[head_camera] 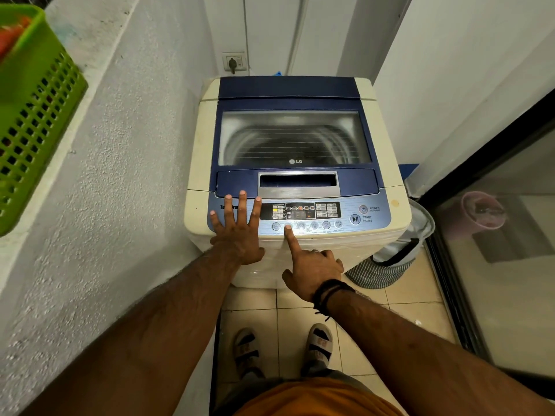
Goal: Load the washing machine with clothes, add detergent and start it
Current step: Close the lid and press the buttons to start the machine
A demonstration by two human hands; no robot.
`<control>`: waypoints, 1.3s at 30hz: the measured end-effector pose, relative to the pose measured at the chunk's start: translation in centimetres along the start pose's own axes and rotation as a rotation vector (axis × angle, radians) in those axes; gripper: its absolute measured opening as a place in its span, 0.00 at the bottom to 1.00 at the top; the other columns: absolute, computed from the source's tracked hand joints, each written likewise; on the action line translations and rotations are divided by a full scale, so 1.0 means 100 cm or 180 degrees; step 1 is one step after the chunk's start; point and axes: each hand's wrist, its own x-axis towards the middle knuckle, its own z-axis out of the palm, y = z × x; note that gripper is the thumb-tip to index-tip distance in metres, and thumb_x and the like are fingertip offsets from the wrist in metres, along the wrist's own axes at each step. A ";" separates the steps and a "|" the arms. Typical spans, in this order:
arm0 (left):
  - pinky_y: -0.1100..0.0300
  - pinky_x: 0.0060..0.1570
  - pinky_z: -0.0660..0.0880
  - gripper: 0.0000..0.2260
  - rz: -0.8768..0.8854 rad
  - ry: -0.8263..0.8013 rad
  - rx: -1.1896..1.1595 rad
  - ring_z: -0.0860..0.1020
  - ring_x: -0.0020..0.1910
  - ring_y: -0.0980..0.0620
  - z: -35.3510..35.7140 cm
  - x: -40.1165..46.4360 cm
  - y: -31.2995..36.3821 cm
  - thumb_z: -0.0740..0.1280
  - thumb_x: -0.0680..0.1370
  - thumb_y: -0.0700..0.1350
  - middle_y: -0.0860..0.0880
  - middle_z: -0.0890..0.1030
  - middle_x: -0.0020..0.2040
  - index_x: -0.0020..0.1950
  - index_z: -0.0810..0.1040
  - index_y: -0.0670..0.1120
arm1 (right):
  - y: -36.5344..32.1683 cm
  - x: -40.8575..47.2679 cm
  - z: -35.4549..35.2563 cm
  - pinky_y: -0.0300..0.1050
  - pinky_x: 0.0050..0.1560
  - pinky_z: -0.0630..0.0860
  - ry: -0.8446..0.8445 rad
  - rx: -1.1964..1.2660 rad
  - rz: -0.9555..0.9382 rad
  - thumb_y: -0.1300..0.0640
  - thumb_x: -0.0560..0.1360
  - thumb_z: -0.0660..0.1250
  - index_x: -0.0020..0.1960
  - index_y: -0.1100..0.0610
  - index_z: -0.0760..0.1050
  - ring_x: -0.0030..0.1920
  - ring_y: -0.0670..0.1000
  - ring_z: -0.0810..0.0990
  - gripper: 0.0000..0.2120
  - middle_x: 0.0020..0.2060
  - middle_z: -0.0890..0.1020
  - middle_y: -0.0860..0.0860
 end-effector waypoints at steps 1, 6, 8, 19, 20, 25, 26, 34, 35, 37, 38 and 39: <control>0.34 0.72 0.45 0.55 0.0002 -0.0012 -0.0002 0.39 0.78 0.37 -0.001 0.000 0.000 0.70 0.68 0.66 0.44 0.36 0.79 0.79 0.35 0.54 | 0.002 0.000 0.001 0.67 0.64 0.69 -0.0019 0.0024 -0.0020 0.43 0.76 0.62 0.74 0.34 0.26 0.62 0.62 0.72 0.46 0.56 0.81 0.53; 0.34 0.72 0.44 0.55 0.0006 -0.0065 -0.0020 0.38 0.77 0.37 -0.003 -0.001 0.001 0.71 0.68 0.66 0.44 0.34 0.79 0.78 0.33 0.53 | 0.013 -0.006 0.006 0.67 0.63 0.70 0.0022 0.0028 -0.0071 0.43 0.75 0.61 0.72 0.32 0.24 0.62 0.63 0.73 0.46 0.57 0.81 0.52; 0.34 0.72 0.44 0.55 0.0009 -0.0092 -0.0021 0.38 0.77 0.37 -0.003 -0.002 0.000 0.71 0.68 0.66 0.44 0.34 0.79 0.78 0.33 0.53 | 0.018 -0.009 0.009 0.66 0.62 0.70 0.0062 0.0031 -0.0051 0.44 0.75 0.60 0.71 0.32 0.23 0.62 0.63 0.74 0.46 0.57 0.81 0.52; 0.34 0.72 0.45 0.55 0.0037 -0.0120 -0.0040 0.38 0.77 0.37 -0.007 -0.003 0.000 0.70 0.69 0.66 0.44 0.34 0.79 0.78 0.33 0.53 | 0.038 -0.009 0.020 0.67 0.63 0.70 0.0171 0.0053 -0.0058 0.42 0.74 0.59 0.71 0.31 0.23 0.57 0.61 0.77 0.46 0.55 0.82 0.51; 0.34 0.72 0.45 0.54 0.0033 -0.0124 -0.0041 0.38 0.77 0.37 -0.007 -0.003 0.001 0.70 0.69 0.66 0.44 0.34 0.79 0.78 0.34 0.53 | 0.039 -0.009 0.019 0.66 0.62 0.71 0.0194 0.0032 -0.0060 0.42 0.74 0.59 0.72 0.31 0.24 0.58 0.61 0.76 0.45 0.55 0.82 0.50; 0.34 0.72 0.45 0.55 0.0040 -0.0129 -0.0021 0.38 0.77 0.37 -0.007 -0.003 0.000 0.71 0.69 0.65 0.44 0.34 0.79 0.78 0.34 0.53 | 0.054 -0.004 0.010 0.65 0.60 0.73 0.0367 -0.0013 -0.0009 0.39 0.74 0.56 0.75 0.33 0.30 0.57 0.62 0.77 0.41 0.54 0.82 0.50; 0.34 0.72 0.45 0.55 0.0046 -0.0125 -0.0027 0.38 0.77 0.37 -0.007 -0.003 -0.001 0.71 0.68 0.65 0.44 0.34 0.79 0.78 0.34 0.53 | 0.058 -0.002 0.009 0.64 0.60 0.73 0.0453 0.0015 -0.0012 0.39 0.73 0.55 0.75 0.34 0.31 0.56 0.61 0.78 0.41 0.53 0.82 0.51; 0.33 0.71 0.46 0.55 0.0066 -0.0090 0.0003 0.38 0.77 0.37 -0.006 -0.002 -0.001 0.71 0.68 0.66 0.44 0.34 0.79 0.78 0.34 0.53 | 0.098 0.007 -0.010 0.56 0.61 0.74 0.0847 0.0022 0.0301 0.42 0.76 0.58 0.79 0.40 0.38 0.53 0.58 0.80 0.40 0.53 0.82 0.52; 0.33 0.71 0.46 0.55 0.0070 -0.0089 0.0003 0.39 0.77 0.37 -0.006 -0.002 0.000 0.71 0.68 0.66 0.44 0.35 0.79 0.78 0.34 0.53 | 0.100 0.007 -0.010 0.55 0.61 0.74 0.0825 0.0019 0.0340 0.42 0.76 0.59 0.80 0.41 0.39 0.53 0.57 0.80 0.39 0.53 0.82 0.52; 0.34 0.71 0.46 0.55 0.0066 -0.0107 -0.0001 0.38 0.77 0.37 -0.006 -0.002 0.000 0.71 0.68 0.66 0.44 0.35 0.79 0.78 0.34 0.53 | 0.102 0.008 -0.011 0.56 0.62 0.73 0.0792 0.0027 0.0412 0.43 0.77 0.59 0.80 0.42 0.39 0.54 0.57 0.80 0.40 0.53 0.82 0.53; 0.34 0.71 0.46 0.55 0.0059 -0.0120 -0.0008 0.38 0.77 0.37 -0.006 -0.002 -0.001 0.71 0.68 0.66 0.44 0.34 0.79 0.78 0.34 0.53 | 0.104 0.009 -0.009 0.57 0.63 0.73 0.0792 0.0061 0.0444 0.43 0.76 0.59 0.80 0.42 0.39 0.54 0.57 0.80 0.40 0.53 0.82 0.53; 0.34 0.71 0.46 0.55 0.0058 -0.0128 -0.0012 0.38 0.77 0.37 -0.005 -0.002 -0.001 0.71 0.68 0.65 0.44 0.34 0.79 0.78 0.34 0.53 | 0.105 0.010 -0.008 0.57 0.63 0.72 0.0785 0.0093 0.0486 0.43 0.76 0.59 0.79 0.42 0.38 0.54 0.57 0.80 0.40 0.53 0.82 0.52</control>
